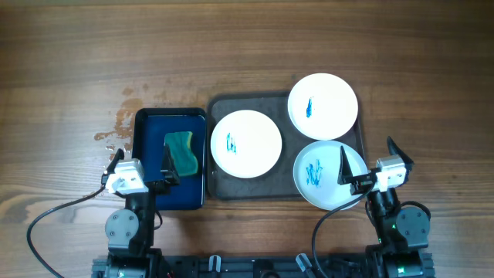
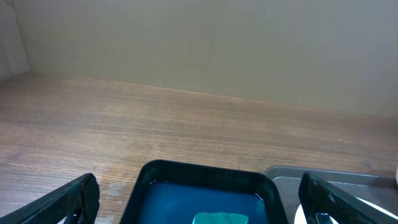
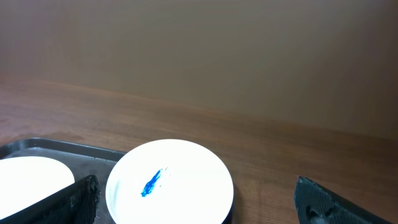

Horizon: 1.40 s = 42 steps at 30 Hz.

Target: Clean dirty plates on tray and stack at the side

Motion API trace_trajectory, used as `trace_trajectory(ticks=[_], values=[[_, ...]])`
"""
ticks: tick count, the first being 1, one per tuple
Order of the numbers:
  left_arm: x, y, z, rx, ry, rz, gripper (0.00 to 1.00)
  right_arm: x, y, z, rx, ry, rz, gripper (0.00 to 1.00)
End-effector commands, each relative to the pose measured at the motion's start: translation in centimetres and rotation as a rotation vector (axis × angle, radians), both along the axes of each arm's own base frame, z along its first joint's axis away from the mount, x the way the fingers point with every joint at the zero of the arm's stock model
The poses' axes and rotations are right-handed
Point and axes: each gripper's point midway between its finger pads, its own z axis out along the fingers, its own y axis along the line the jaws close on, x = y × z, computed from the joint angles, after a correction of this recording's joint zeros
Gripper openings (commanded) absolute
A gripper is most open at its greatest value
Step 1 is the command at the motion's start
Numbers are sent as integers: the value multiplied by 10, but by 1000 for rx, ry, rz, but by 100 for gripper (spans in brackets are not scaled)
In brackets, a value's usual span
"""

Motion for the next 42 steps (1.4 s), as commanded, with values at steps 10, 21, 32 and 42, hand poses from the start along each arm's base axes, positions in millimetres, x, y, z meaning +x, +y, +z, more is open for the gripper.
trace_trajectory(ticks=[10,21,32,42], values=[[0,-32,-12,-164,58,-172,100,0,1,1,-12,-8,5,100],[20,-47,3,-260,311,-213,100,0,1,1,-12,-8,5,100],[39,-79,15,-386,1096,-254,100,0,1,1,-12,-8,5,100],[31,-28,-16,-185,1315,44,100,0,1,1,-12,-8,5,100]])
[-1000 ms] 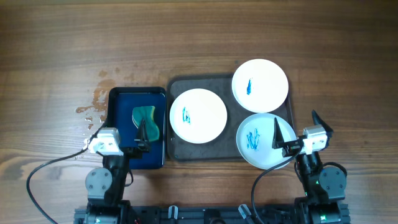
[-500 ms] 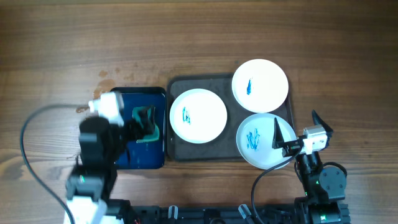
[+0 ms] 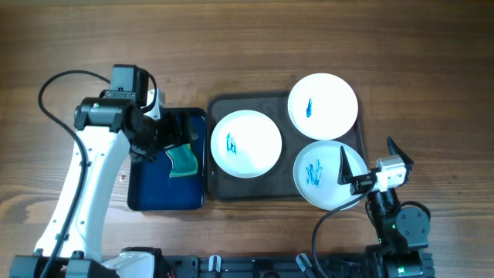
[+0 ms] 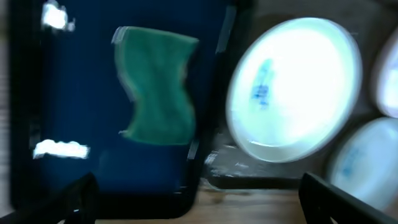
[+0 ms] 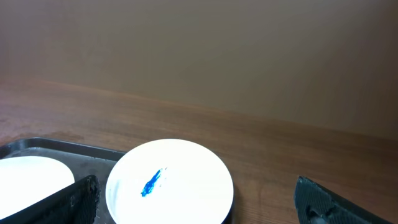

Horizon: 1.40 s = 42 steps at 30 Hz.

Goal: Clean dirty plates on tray and stack at the side
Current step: 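Move the left gripper over the green sponge in the blue tray, then grasp the rim of the left white plate with the right gripper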

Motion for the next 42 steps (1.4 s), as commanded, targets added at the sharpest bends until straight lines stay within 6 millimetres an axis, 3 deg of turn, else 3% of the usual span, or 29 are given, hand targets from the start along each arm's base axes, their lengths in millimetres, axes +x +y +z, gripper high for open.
trace_trajectory(ticks=[1,7,19,24,26,29,33,37,42], values=[[7,30,1,179,-26,35,100,0,1,1,-11,-8,5,100],[20,23,5,142,-81,34,100,0,1,1,-11,-8,5,100],[22,20,5,124,-88,30,100,-1,3,4,-8,-19,18,100],[24,20,6,123,-95,31,100,-30,70,27,17,-106,445,100],[24,20,6,123,-96,31,100,-32,73,28,132,-41,468,100],[29,20,7,121,-119,32,100,-31,73,26,171,42,463,100],[31,19,8,120,-125,33,100,-28,79,45,178,104,496,100],[31,19,8,120,-124,32,100,-13,95,61,207,262,580,100],[31,19,8,120,-125,33,100,18,118,52,305,598,703,100]])
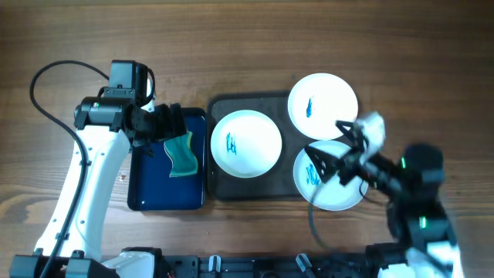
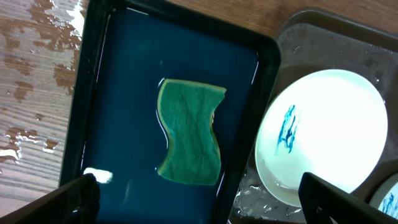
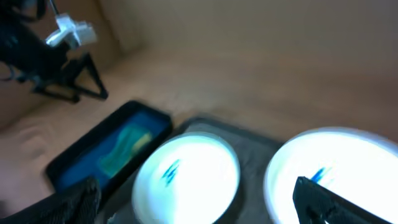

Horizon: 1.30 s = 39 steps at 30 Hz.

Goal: Clean dirty plates on tray and stack at the side
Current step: 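Grasp the rim of the left white plate with the right gripper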

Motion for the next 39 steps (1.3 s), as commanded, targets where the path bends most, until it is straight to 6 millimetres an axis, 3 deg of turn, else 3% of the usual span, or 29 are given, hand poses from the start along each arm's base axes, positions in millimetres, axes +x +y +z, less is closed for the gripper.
trace_trajectory(ticks=[1,7,10,13,16,19,22,23,24,25,29,32,34,37,38,39], values=[[3,-1,4,-1,-12,0,100,17,23,-3,58,231,148,100],[4,-1,4,-1,-14,1,100,32,35,-55,-38,596,233,100],[6,-2,5,-2,-23,1,100,29,32,-94,-228,719,167,100],[6,-2,5,-2,-25,1,100,28,22,-114,-442,706,52,100],[7,-2,5,-2,-27,1,100,20,44,-116,-553,634,88,100],[8,-1,5,5,-32,-1,94,13,73,-110,-532,578,169,100],[10,6,6,42,-41,11,95,10,95,-101,-464,547,242,100],[11,7,6,48,-42,12,84,10,98,-99,-446,538,255,100],[11,7,6,50,-42,13,79,12,100,-97,-441,528,253,100],[11,7,5,49,-44,13,82,13,100,-97,-429,540,238,100],[9,7,-9,52,-28,8,64,20,104,-93,-368,571,176,100],[6,8,-30,62,7,-21,63,26,104,-91,-368,546,164,100],[0,8,-46,68,43,-34,50,26,103,-92,-373,546,157,100],[-11,9,-67,71,107,-35,45,27,101,-93,-381,547,149,100],[-13,9,-71,72,120,-35,39,27,101,-93,-381,548,149,100],[-15,9,-75,73,130,-36,41,27,101,-93,-380,548,149,100]])
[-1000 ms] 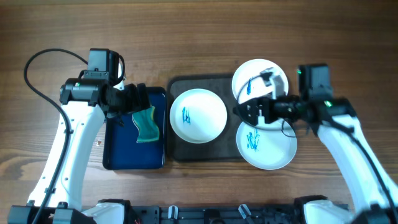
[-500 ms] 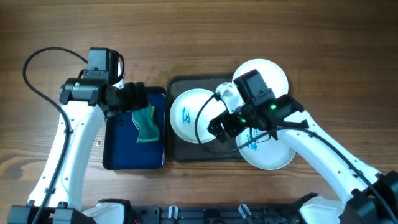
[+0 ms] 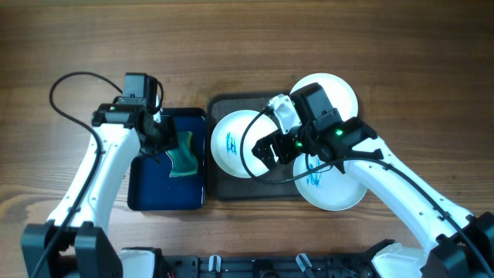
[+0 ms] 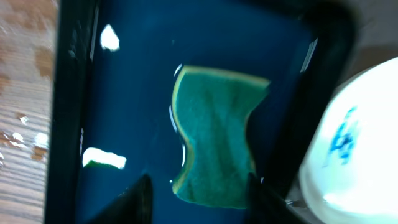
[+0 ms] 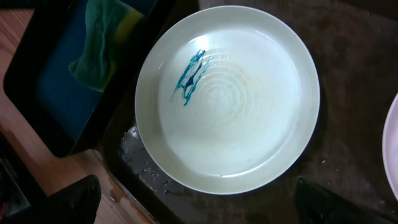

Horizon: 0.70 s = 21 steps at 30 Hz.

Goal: Clean dirty plates on tray and stack at the side
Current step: 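Grasp the rim of the left white plate with the right gripper, then grasp the green sponge with the left gripper and lift it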

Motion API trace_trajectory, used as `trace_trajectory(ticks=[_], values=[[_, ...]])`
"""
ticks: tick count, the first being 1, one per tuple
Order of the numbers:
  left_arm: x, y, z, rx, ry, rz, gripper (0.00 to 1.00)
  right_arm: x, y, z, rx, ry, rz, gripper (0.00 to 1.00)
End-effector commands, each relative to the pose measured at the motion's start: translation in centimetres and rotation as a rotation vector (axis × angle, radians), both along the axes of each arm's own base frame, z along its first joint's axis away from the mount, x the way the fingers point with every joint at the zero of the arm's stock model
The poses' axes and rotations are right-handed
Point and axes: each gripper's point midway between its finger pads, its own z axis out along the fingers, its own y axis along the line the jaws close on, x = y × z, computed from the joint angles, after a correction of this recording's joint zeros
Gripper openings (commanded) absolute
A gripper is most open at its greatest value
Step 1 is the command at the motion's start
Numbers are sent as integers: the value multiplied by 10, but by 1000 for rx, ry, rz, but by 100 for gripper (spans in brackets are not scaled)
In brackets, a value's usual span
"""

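Three white plates marked with blue lie on the dark tray (image 3: 220,185): the left plate (image 3: 231,143), the far right plate (image 3: 340,89) and the near right plate (image 3: 328,189). A green sponge (image 4: 214,134) lies in the water of the blue tray (image 3: 166,193). My left gripper (image 4: 198,205) is open low over the sponge, one finger (image 4: 134,202) on each side of its near end. My right gripper (image 5: 205,211) hangs open above the left plate (image 5: 227,99), whose blue smear (image 5: 189,78) shows clearly.
Spilled water marks the wooden table (image 3: 77,46) left of the blue tray. Droplets lie on the dark tray (image 5: 348,155) near the left plate. My right arm covers part of the two right plates in the overhead view.
My left gripper has come down closer to the sponge, with its fingers narrower but still open. My right gripper has moved from over the right plates to above the left plate.
Both arms first rested at the table's near edge with grippers open. Then the left arm stood over the blue tray while the right stayed parked. Later the right arm rose over the tray. Now each open gripper is over its object: sponge and left plate.
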Motion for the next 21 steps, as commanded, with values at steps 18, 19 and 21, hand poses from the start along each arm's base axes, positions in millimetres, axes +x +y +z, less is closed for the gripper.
trace_trajectory(ticks=[18,19,21], values=[[3,-35,-75,-191,39,-29,51,6,2,9,16,-10,-37,100],[4,-35,-76,-191,41,-28,42,6,2,8,15,-8,-37,100],[3,-35,-77,-190,45,-28,24,6,2,7,12,-3,-37,100]])
